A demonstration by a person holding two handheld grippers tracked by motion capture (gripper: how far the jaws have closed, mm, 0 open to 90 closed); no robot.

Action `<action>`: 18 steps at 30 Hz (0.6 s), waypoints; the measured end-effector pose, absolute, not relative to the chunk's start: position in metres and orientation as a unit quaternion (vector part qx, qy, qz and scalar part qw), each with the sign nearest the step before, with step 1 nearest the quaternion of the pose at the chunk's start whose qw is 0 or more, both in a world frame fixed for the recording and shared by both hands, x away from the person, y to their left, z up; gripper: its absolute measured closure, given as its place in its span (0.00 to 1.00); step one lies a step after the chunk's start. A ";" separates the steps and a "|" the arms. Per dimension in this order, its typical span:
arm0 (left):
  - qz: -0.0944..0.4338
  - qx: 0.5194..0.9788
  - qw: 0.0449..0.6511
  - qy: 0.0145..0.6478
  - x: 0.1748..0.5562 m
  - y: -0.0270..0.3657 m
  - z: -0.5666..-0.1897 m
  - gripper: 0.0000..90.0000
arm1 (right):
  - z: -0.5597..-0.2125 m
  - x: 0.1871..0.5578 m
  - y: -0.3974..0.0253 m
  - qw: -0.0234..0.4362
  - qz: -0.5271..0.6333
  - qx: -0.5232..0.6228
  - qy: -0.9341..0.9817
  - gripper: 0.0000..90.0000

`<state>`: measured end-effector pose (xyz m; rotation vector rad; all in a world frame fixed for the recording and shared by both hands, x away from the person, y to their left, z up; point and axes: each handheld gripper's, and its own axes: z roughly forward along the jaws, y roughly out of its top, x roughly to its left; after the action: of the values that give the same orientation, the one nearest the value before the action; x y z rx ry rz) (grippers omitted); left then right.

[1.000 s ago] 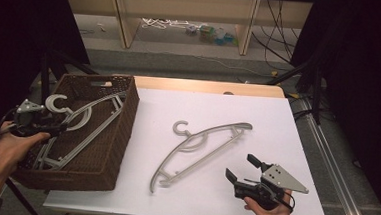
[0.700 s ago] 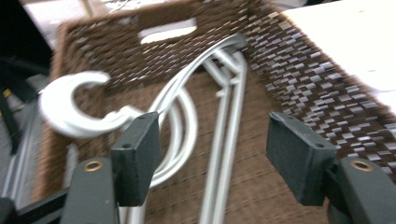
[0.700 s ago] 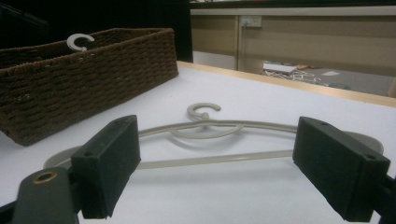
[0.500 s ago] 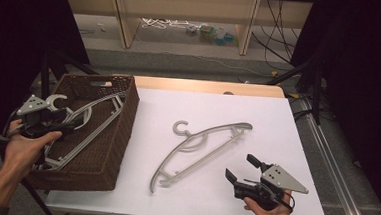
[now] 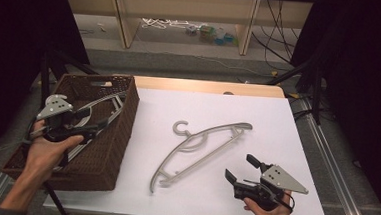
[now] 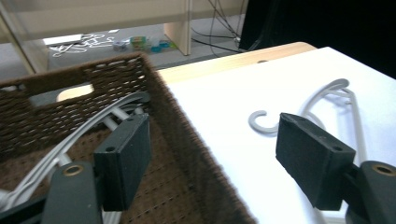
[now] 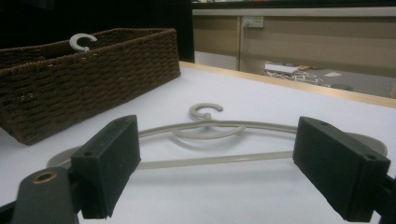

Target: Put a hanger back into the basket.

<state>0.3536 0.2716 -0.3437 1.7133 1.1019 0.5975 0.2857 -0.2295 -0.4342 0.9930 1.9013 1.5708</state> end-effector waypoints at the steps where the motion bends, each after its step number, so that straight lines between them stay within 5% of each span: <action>1: 0.243 0.704 0.493 0.450 0.353 0.268 -0.343 0.28 | -0.434 0.285 -0.229 0.240 0.574 0.364 0.693 0.18; 18: 0.216 0.716 0.528 0.402 0.351 0.206 -0.345 0.23 | -0.433 0.286 -0.230 0.246 0.573 0.356 0.696 0.18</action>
<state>0.3511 0.2063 -0.3451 1.7107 0.9597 0.5169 0.2856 -0.2301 -0.4334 0.9699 1.8986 1.5643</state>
